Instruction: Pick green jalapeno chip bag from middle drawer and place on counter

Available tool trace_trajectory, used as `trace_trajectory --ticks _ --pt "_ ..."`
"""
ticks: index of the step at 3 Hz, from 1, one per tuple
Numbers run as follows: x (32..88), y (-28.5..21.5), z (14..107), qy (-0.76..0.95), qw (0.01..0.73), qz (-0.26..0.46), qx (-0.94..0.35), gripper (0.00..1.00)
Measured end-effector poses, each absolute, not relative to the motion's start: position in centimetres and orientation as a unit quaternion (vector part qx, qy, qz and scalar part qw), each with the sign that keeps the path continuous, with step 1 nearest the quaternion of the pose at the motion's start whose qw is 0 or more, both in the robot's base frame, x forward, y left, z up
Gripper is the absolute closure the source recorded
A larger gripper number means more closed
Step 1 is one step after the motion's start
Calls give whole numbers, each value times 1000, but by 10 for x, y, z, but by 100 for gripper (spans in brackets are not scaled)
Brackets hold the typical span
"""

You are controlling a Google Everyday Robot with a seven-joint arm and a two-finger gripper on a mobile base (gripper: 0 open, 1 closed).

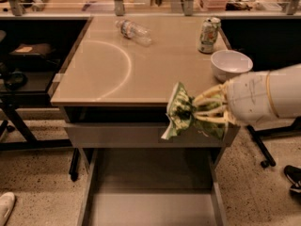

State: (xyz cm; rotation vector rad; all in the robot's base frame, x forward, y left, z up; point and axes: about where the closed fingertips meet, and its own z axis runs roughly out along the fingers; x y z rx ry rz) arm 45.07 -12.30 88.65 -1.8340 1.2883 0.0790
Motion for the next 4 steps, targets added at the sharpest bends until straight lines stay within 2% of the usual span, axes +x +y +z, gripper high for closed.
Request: trace_trajectory --ticks 3,4 --pt "460 -121 902 507 440 4 -741 100" --pt "503 -124 909 494 448 -22 -745 100"
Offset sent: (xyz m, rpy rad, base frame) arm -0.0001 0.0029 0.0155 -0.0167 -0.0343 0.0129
